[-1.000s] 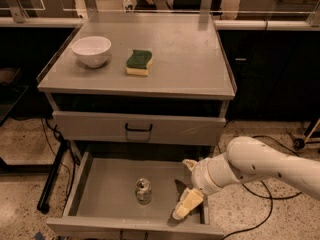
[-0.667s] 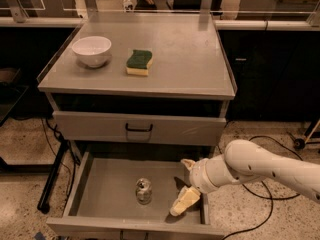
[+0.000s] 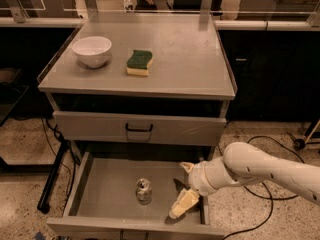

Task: Pick 7up can from middle drawer and place on counter

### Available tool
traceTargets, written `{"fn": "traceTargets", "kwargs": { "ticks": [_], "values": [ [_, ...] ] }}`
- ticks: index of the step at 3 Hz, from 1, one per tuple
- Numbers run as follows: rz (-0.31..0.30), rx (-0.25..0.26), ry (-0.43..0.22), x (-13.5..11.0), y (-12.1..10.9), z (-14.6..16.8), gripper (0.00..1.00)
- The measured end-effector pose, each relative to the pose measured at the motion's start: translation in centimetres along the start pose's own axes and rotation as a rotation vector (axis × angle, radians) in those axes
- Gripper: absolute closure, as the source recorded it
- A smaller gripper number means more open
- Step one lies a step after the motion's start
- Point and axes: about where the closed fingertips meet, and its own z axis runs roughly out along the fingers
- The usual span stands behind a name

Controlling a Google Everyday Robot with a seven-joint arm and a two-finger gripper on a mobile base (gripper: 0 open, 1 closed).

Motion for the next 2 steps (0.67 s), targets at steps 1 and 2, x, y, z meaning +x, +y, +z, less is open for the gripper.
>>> {"fn": "traceTargets", "kwargs": {
  "ticks": [1,2],
  "values": [
    [0.022,-0.026,-0.045,0.4,-0.1,2.6,0.00],
    [0.053,-0.052,-0.110,1.2,-1.5,8.8,0.00]
  ]
}}
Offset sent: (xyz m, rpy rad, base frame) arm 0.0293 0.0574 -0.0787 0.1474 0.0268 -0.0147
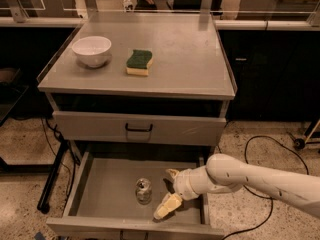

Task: Pick 7up can from middle drawer and place on counter

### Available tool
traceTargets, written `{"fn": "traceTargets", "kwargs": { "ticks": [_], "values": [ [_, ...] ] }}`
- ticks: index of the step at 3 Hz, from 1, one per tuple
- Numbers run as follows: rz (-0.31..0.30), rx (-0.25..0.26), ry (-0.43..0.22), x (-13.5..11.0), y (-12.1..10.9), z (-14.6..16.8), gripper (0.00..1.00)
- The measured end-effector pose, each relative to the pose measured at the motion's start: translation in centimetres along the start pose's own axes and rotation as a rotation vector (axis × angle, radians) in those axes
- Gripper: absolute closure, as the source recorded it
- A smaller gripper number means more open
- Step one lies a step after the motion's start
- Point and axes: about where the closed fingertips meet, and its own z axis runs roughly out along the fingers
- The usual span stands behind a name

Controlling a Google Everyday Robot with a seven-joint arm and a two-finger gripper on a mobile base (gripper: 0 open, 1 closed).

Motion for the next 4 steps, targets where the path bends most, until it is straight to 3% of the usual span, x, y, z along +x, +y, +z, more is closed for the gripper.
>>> {"fn": "traceTargets", "kwargs": {
  "ticks": [2,4],
  "values": [
    [0.032,-0.008,-0.028,0.7,0.0,1.4,0.00],
    [0.038,0.011,-0.105,0.8,-3.0,5.8,0.00]
  ]
}}
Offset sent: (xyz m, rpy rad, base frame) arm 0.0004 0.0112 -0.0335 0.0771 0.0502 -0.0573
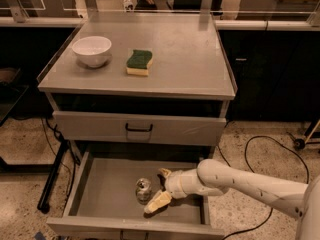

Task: Pick 7up can from middle drawer and place on counter

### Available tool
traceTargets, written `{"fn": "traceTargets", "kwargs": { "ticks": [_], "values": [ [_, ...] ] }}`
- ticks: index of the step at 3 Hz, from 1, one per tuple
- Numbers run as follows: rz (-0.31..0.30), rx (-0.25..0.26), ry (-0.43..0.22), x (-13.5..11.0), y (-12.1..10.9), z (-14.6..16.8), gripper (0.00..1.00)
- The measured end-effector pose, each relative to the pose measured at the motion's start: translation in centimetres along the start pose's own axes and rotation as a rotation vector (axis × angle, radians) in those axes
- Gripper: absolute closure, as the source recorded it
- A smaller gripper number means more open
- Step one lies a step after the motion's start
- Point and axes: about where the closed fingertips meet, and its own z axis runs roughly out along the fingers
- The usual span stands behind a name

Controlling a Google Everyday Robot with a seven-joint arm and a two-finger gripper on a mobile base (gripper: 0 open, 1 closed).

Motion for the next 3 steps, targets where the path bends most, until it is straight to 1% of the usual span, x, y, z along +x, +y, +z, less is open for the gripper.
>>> {"fn": "traceTargets", "kwargs": {
  "ticks": [1,2,3],
  "values": [
    [-0.004,0.000,-0.023,-0.2,-1.1,1.3,0.00],
    [0.012,-0.004,-0.054,-0.1,-1.5,2.1,0.00],
    [0.038,-0.027,-0.088,0.2,-0.9,3.4,0.00]
  ]
}}
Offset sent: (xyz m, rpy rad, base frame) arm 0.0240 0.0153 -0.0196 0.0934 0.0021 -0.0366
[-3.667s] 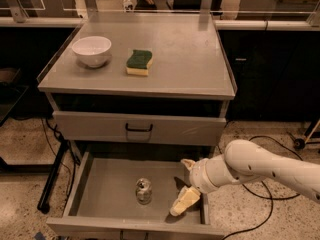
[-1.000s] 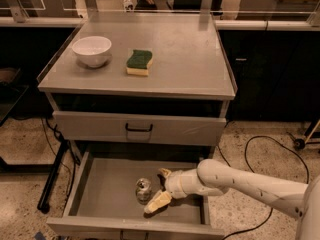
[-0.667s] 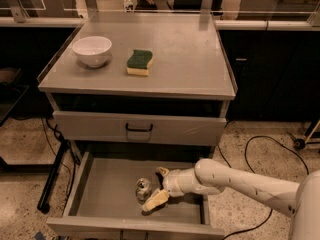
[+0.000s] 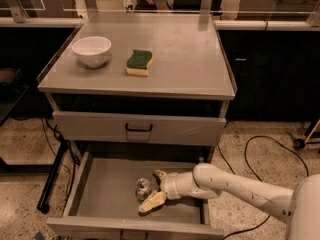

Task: Pick 7up can from middle drawer and place on counter

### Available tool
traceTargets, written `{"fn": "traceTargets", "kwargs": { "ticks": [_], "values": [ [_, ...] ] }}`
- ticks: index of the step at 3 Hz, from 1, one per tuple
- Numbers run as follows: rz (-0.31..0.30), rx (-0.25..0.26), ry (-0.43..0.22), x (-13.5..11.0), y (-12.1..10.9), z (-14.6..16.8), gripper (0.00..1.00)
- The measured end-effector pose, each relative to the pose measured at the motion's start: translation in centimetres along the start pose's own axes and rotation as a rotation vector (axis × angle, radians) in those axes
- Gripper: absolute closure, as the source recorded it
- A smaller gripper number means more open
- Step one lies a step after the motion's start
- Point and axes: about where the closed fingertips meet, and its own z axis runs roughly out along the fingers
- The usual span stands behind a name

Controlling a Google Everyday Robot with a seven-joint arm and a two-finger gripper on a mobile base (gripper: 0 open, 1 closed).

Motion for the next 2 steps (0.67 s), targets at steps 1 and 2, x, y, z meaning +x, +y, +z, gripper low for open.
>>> {"fn": "traceTargets", "kwargs": {
  "ticks": [1,2],
  "values": [
    [0.008,-0.010,-0.010,0.17,0.17,0.46,0.00],
    [0.014,-0.017,-0.014,0.40,0.38,0.71,0.00]
  ]
}}
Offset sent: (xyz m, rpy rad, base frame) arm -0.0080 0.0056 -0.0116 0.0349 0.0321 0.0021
